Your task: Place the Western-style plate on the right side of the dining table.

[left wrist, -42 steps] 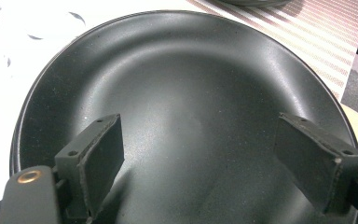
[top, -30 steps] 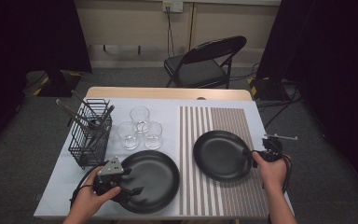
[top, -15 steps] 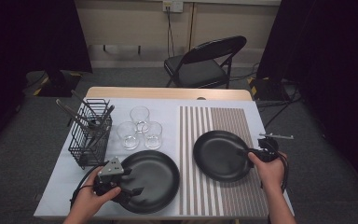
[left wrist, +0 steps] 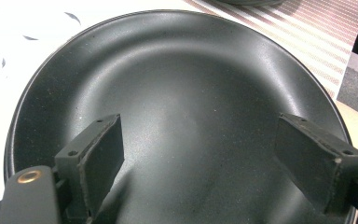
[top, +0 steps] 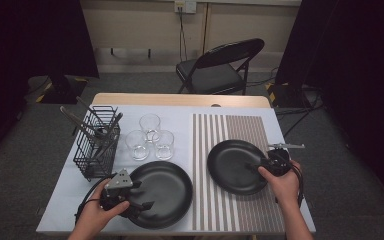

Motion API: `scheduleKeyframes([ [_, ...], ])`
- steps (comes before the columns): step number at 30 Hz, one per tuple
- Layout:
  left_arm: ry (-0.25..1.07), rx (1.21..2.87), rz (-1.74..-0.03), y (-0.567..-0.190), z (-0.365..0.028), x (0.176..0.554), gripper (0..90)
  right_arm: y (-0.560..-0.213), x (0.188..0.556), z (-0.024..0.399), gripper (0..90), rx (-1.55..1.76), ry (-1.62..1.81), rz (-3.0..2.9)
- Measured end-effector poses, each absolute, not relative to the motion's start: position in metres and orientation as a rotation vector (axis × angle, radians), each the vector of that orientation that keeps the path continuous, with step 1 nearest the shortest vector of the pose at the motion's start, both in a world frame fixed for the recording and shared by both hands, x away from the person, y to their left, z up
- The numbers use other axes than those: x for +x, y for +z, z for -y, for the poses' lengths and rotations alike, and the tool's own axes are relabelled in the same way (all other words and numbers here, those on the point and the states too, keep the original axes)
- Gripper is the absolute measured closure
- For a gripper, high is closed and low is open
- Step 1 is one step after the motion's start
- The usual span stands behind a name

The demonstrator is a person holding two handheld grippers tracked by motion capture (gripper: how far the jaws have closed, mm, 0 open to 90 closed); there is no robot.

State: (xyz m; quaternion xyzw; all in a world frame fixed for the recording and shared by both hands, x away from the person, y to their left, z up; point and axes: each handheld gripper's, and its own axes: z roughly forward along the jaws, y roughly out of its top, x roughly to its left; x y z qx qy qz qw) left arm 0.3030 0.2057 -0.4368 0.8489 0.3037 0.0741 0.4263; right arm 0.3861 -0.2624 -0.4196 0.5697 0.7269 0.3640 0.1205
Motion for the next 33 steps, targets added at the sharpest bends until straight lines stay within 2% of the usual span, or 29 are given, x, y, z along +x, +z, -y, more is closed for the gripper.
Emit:
scheduleKeyframes([
  [8, 0.188, 2.107, -0.772, -0.435, -0.209, 0.301, 16.0, -0.421, 0.385, 0.249, 21.3, 1.62, 1.078, -2.161],
  [33, 0.205, 2.11, -0.823, -0.427, -0.222, 0.296, 16.0, -0.421, 0.383, 0.216, 21.5, 1.482, 1.113, -2.272],
])
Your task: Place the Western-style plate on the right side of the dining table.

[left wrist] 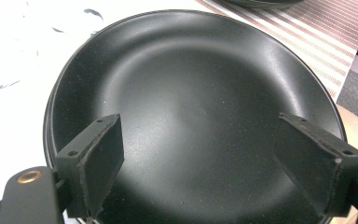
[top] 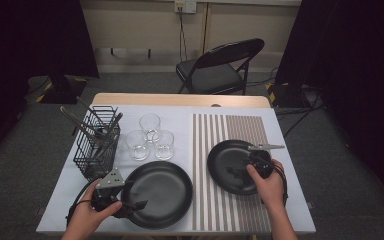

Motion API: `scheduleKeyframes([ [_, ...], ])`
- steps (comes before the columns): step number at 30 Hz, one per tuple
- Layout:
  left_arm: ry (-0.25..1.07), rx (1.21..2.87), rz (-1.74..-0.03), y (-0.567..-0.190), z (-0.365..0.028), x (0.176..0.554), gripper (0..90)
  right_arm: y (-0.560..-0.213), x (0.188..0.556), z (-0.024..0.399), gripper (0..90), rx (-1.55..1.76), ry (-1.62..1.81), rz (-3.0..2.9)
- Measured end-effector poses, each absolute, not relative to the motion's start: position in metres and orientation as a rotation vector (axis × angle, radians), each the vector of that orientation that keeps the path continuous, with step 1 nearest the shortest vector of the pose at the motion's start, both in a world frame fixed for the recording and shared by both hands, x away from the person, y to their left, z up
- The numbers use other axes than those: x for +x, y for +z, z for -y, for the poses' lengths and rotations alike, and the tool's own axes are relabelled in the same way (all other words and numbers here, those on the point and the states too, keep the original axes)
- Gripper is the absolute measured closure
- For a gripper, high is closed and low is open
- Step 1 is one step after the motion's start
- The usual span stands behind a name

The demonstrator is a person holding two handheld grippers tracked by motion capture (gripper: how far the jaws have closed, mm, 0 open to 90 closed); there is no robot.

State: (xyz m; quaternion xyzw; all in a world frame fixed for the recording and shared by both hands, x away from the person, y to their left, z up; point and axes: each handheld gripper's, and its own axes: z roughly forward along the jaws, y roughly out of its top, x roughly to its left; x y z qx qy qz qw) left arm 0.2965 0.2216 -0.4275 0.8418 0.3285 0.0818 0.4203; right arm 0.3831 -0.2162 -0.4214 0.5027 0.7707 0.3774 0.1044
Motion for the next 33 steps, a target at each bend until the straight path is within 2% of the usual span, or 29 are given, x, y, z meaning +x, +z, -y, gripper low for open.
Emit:
scheduleKeyframes([
  [33, 0.232, 2.083, -0.865, -0.41, -0.244, 0.292, 16.1, -0.421, 0.39, 0.203, 21.9, 1.445, 1.138, -2.323],
])
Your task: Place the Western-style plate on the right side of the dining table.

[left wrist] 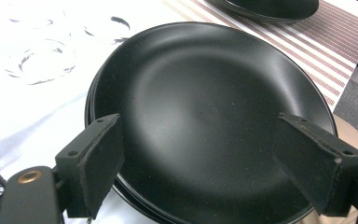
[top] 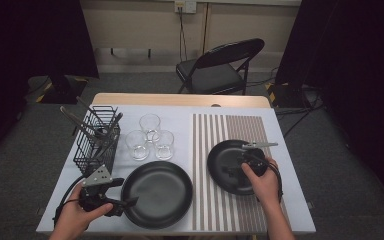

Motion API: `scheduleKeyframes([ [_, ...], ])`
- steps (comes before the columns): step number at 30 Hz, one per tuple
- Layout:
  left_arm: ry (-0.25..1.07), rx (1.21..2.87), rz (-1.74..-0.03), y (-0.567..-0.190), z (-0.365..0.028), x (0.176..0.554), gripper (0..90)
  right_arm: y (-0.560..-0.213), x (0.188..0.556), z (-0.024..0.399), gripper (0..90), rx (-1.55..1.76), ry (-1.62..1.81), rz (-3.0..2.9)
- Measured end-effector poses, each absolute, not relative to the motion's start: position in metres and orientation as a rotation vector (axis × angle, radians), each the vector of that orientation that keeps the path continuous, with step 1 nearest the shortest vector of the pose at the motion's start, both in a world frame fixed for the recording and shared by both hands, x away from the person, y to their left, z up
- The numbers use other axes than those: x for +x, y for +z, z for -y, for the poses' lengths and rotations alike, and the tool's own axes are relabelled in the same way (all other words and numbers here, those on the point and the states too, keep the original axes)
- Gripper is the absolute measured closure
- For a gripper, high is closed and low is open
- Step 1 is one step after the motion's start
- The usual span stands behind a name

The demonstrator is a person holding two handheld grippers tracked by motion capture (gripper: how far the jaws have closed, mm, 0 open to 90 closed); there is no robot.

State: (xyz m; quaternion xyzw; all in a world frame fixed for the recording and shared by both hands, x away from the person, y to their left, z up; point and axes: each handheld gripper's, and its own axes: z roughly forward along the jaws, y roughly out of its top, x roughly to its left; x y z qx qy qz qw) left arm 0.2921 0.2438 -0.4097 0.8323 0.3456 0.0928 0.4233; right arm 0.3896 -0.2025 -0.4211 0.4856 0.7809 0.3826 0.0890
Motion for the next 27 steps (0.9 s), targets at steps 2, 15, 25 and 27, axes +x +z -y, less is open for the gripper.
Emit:
scheduleKeyframes([
  [2, 0.235, 2.077, -0.872, -0.408, -0.244, 0.292, 16.2, -0.421, 0.39, 0.202, 21.9, 1.441, 1.142, -2.325],
  [15, 0.245, 2.083, -0.889, -0.4, -0.25, 0.291, 16.2, -0.42, 0.392, 0.199, 21.8, 1.432, 1.15, -2.338],
  [25, 0.239, 2.097, -0.89, -0.397, -0.251, 0.293, 16.6, -0.419, 0.392, 0.204, 21.9, 1.445, 1.151, -2.325],
  [27, 0.238, 2.097, -0.899, -0.395, -0.253, 0.292, 16.6, -0.418, 0.392, 0.203, 21.9, 1.443, 1.157, -2.319],
])
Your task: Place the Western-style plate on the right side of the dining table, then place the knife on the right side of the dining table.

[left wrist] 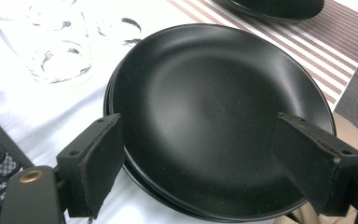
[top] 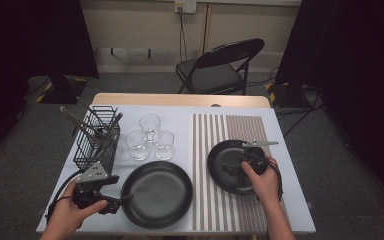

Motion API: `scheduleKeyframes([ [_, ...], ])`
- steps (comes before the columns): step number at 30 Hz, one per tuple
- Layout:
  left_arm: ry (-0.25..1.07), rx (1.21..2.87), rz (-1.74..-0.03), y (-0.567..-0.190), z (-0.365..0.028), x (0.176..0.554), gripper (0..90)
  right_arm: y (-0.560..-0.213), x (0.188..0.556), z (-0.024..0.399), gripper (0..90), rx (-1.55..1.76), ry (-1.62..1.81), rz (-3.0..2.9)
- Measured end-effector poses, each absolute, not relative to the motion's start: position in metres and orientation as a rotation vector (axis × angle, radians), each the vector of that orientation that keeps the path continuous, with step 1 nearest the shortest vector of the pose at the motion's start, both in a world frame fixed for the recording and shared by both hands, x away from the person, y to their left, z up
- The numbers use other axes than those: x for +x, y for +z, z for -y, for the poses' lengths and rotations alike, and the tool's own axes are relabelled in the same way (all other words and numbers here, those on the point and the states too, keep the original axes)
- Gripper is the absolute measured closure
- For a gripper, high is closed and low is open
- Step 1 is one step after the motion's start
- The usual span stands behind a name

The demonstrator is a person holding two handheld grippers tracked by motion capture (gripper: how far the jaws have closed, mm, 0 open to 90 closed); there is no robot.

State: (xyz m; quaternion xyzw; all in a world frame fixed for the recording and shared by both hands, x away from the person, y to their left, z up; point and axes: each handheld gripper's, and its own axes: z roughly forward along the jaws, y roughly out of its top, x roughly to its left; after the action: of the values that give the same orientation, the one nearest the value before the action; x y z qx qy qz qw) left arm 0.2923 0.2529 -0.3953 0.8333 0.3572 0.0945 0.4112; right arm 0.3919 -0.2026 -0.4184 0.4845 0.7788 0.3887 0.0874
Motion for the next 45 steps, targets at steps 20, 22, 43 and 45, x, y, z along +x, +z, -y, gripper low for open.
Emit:
scheduleKeyframes([
  [20, 0.239, 2.102, -0.91, -0.382, -0.262, 0.292, 16.6, -0.419, 0.396, 0.204, 21.9, 1.448, 1.155, -2.326],
  [22, 0.244, 2.103, -0.903, -0.382, -0.263, 0.293, 16.6, -0.418, 0.396, 0.204, 21.9, 1.45, 1.156, -2.322],
  [43, 0.264, 2.101, -0.912, -0.367, -0.271, 0.296, 16.1, -0.416, 0.395, 0.208, 22.2, 1.456, 1.168, -2.315],
  [45, 0.266, 2.104, -0.907, -0.366, -0.271, 0.297, 16.1, -0.416, 0.395, 0.209, 22.2, 1.457, 1.166, -2.318],
])
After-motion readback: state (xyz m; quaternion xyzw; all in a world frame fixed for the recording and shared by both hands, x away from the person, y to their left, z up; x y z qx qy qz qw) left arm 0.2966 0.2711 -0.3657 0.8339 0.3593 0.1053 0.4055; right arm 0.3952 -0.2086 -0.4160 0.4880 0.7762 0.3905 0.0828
